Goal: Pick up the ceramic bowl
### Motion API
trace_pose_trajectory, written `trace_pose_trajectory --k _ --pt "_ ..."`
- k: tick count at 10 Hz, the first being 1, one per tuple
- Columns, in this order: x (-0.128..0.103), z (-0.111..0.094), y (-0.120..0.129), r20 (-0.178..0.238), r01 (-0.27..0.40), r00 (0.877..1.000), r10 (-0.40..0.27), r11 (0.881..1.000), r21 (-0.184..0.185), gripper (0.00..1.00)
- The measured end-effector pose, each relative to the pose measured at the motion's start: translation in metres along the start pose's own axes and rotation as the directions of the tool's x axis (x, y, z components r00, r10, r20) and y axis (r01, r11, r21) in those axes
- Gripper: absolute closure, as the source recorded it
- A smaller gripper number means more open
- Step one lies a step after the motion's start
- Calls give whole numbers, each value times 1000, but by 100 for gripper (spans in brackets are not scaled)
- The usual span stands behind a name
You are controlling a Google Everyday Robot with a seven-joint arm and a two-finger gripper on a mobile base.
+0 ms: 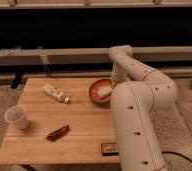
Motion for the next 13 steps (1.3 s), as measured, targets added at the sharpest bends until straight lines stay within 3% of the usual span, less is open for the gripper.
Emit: trace_pose_trajectory --k 6,10,13 --pt "0 -58 22 -19 87 996 -88 994 -62 100" --pt "1 -61 33 -17 103 994 -104 992 -70 100" --pt "8 -80 39 -19 122 992 -124 989 -80 100"
